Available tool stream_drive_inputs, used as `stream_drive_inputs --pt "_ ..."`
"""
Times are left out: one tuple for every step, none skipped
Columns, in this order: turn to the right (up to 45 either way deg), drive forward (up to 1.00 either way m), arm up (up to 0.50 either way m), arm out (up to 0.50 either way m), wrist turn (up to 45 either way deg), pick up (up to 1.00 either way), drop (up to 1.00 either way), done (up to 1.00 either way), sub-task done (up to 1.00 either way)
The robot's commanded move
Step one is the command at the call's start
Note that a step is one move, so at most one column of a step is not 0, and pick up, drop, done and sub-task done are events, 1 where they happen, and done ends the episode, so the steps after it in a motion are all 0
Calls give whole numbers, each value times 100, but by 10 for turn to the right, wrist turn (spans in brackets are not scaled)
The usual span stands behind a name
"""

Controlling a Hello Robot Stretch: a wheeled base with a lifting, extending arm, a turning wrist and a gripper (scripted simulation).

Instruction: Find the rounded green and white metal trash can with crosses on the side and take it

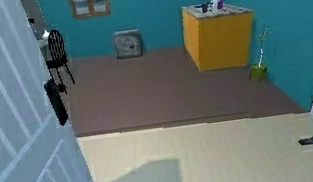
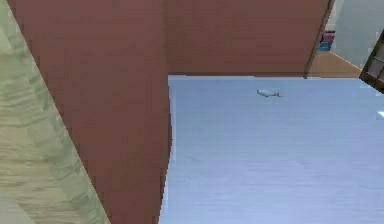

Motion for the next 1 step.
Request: stream_drive_inputs --pt "0 35 0 0 0 0 0 0 0"
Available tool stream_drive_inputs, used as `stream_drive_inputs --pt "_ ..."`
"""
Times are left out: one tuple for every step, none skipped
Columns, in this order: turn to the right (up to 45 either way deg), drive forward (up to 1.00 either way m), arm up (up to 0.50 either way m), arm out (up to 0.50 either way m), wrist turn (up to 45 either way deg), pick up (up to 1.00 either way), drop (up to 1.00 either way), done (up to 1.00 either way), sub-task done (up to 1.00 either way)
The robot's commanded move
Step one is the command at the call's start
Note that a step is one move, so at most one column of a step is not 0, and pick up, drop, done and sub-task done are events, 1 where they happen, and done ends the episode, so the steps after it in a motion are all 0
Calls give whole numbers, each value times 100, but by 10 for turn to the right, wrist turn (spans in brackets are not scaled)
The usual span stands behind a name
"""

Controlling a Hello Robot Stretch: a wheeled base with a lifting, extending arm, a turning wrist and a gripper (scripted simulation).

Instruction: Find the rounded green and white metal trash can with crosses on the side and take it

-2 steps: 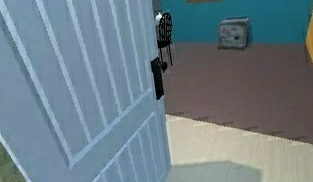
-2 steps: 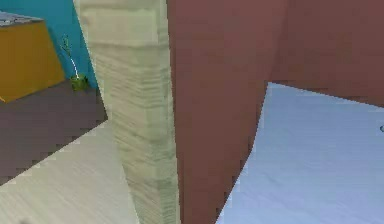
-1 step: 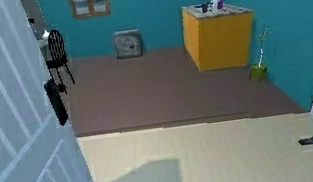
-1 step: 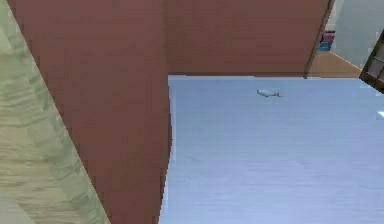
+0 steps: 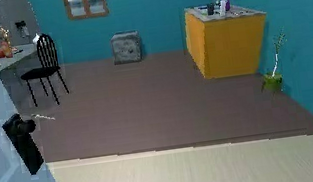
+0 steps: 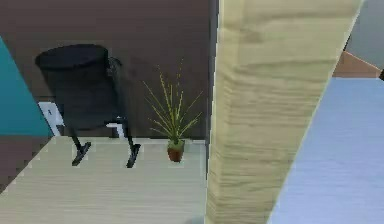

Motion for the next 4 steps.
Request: stream_drive_inputs --pt "270 0 0 0 0 0 0 0 0" --pt "0 45 0 0 0 0 0 0 0" --pt "450 0 0 0 0 0 0 0 0" --pt "180 0 0 0 0 0 0 0 0"
